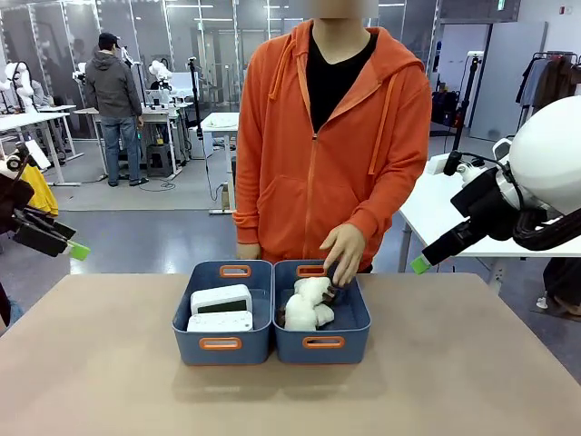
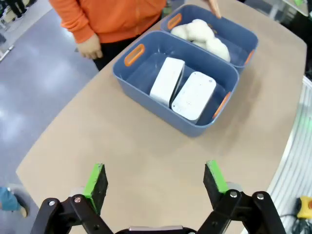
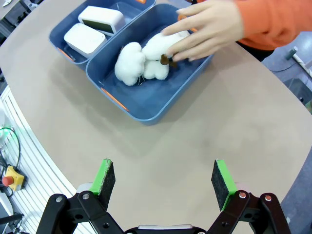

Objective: Sort the digital clocks into the basket.
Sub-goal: Pick up the Digital clock from the table and place it into the empty Plastic storage basket.

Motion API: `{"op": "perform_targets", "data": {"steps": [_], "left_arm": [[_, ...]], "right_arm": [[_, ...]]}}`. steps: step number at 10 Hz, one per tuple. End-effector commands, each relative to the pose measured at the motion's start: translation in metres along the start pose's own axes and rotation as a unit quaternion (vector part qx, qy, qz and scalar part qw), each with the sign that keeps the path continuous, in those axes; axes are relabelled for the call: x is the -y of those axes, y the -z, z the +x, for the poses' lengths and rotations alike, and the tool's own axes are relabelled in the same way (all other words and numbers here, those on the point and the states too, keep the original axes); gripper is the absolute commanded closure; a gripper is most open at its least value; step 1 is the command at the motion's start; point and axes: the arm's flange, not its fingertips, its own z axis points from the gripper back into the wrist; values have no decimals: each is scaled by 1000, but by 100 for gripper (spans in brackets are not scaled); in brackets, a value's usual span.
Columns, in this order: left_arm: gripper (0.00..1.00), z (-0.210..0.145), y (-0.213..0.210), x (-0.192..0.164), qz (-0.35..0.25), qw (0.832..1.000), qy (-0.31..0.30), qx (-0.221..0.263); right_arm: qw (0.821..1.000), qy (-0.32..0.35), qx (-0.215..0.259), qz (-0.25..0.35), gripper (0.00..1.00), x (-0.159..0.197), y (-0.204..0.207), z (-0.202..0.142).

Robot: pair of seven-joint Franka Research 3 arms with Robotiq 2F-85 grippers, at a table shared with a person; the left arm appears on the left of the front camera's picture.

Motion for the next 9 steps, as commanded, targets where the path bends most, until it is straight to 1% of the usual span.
{"op": "perform_targets", "data": {"steps": [1,9], "left_arm": [[0,4,3,-12,-22,1000,8,-5],[0,4,3,-12,-22,1000,8,-5]], "right_arm": [[1000,8,0,-7,0,-2,1,1],[1000,8,0,-7,0,-2,1,1]]}}
